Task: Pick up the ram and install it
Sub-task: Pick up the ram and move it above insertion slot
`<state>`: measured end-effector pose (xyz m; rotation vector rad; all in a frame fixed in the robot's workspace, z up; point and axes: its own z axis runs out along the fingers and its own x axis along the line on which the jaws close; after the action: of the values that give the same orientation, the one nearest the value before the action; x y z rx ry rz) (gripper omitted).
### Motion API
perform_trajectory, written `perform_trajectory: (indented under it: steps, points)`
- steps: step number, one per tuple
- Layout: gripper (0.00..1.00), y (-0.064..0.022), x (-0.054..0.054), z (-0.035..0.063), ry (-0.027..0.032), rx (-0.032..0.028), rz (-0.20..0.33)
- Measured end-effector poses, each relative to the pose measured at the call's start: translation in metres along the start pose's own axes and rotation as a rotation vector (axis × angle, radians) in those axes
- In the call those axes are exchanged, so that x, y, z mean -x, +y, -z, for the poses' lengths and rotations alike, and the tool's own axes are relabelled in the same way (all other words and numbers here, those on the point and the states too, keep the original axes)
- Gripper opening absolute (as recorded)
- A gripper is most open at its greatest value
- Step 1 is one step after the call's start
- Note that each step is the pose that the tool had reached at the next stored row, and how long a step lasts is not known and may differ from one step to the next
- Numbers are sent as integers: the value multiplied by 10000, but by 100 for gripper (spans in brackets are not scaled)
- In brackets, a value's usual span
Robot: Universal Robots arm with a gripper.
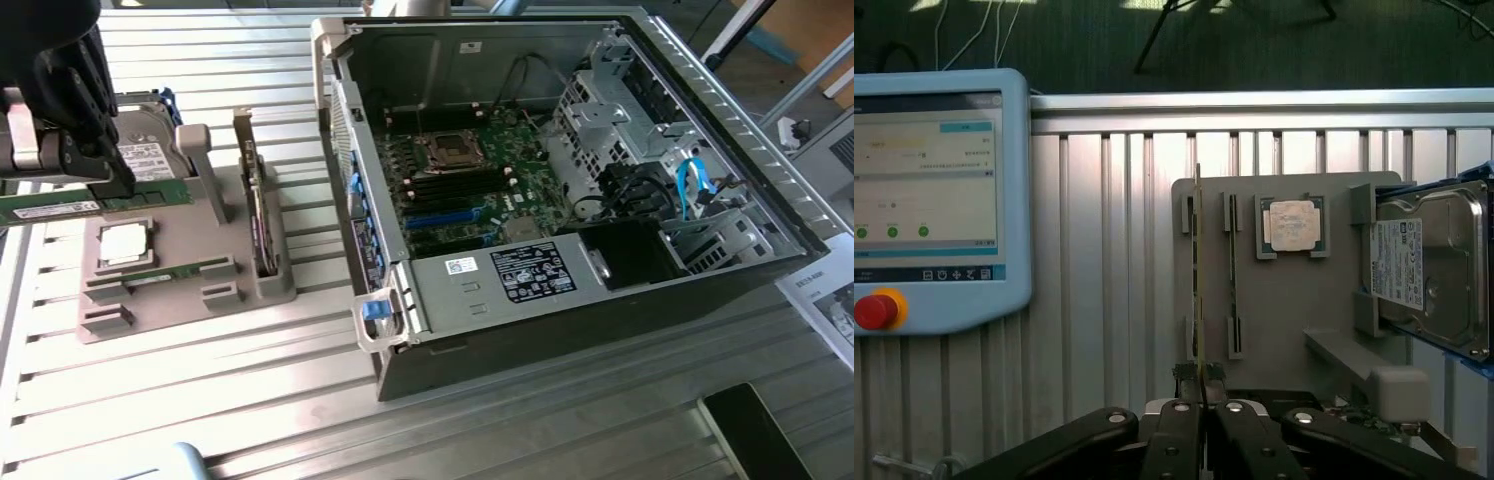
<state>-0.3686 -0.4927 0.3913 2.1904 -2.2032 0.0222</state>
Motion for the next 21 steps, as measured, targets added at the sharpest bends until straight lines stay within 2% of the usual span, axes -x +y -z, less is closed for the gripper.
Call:
perform_trajectory:
  steps: [6, 10, 21]
  points:
    - [12, -2, 0, 1, 1, 1, 0]
    - [12, -46, 0, 1, 0, -1, 0]
    - [12, -330, 2, 5, 0, 0, 0]
